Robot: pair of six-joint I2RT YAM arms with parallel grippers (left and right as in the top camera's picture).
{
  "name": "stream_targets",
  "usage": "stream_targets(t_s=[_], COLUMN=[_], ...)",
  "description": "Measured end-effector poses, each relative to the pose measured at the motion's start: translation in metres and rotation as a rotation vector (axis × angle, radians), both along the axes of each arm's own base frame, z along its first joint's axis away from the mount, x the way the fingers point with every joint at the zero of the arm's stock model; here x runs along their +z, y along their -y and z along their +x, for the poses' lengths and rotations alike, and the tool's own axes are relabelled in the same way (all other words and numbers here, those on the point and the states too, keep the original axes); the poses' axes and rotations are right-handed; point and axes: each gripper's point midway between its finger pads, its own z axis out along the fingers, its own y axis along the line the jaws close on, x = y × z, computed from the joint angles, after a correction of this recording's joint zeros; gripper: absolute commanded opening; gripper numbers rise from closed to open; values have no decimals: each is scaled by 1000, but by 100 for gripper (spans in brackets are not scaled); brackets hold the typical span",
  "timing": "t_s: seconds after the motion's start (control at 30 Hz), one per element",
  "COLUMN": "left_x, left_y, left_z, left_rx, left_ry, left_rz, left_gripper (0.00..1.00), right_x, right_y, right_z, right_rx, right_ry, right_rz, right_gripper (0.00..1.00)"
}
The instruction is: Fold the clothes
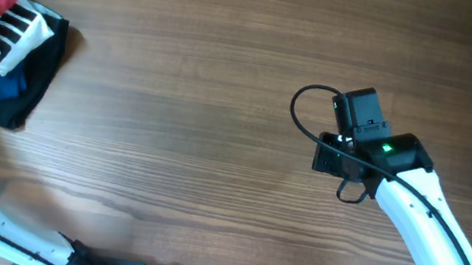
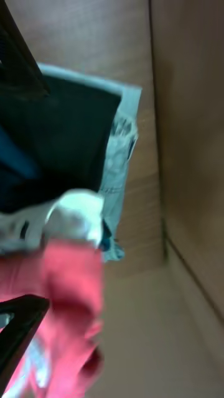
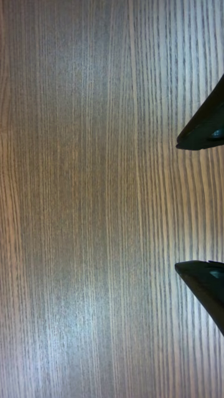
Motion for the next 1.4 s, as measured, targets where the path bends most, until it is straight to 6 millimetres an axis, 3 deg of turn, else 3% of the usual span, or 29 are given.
stream_targets(t_s=[0.1, 0.23, 0.37, 0.43, 0.53, 0.57, 0.6, 0.63, 0.73, 0.83, 0.97, 1.07, 1.13, 1.23, 1.3, 1.33, 1.37, 1.4], left_x=[33, 90, 134, 149, 148, 146, 130, 123, 90, 69, 40, 25, 22, 23, 28, 38, 49, 60], left_y=[6, 43, 99, 146, 228, 236, 296, 315, 385, 431, 453, 449, 446, 443, 443, 442, 443, 443], left_z=[-8, 2, 27, 48, 73, 75, 84, 84, 70, 46, -5, -51, -69, -76, -82, -92, -100, -109], left_rx=[-9, -100, -235, -359, -552, -579, -710, -758, -930, -1070, -1149, -1142, -1138, -1127, -1118, -1109, -1101, -1093], left_ry=[70, 155, 202, 204, 134, 119, 45, 13, -149, -273, -494, -698, -770, -752, -683, -617, -546, -484], left_rz=[-10, 26, 76, 114, 139, 154, 133, 129, 93, 64, -41, -122, -143, -107, -47, 6, 60, 104], left_gripper=[100, 100, 100, 100, 100, 100, 100, 100, 100, 100, 99, 89, 89, 89, 89, 90, 100, 100], right_x=[0, 0, 1, 3, 9, 15, 20, 27, 62, 94, 103, 95, 102, 127, 154, 173, 187, 195], right_y=[0, 0, -3, -9, -21, -25, -28, -30, -26, -6, 18, 27, 32, 38, 43, 45, 48, 51], right_z=[0, 0, 4, 9, 21, 27, 32, 38, 63, 83, 71, 46, 36, 19, 3, -9, -20, -31], right_rx=[0, -3, -8, -4, 11, 19, 28, 42, 44, 8, -2, -13, -24, -35, -40, -45, -51, -59], right_ry=[0, 0, 16, 34, 86, 111, 130, 156, 257, 329, 266, 176, 181, 254, 356, 433, 504, 557], right_rz=[0, 1, 20, 46, 108, 127, 136, 145, 167, 178, 147, 111, 96, 98, 112, 127, 143, 152], right_gripper=[58, 65, 84, 88, 92, 92, 92, 92, 92, 92, 88, 89, 89, 90, 91, 93, 96, 100])
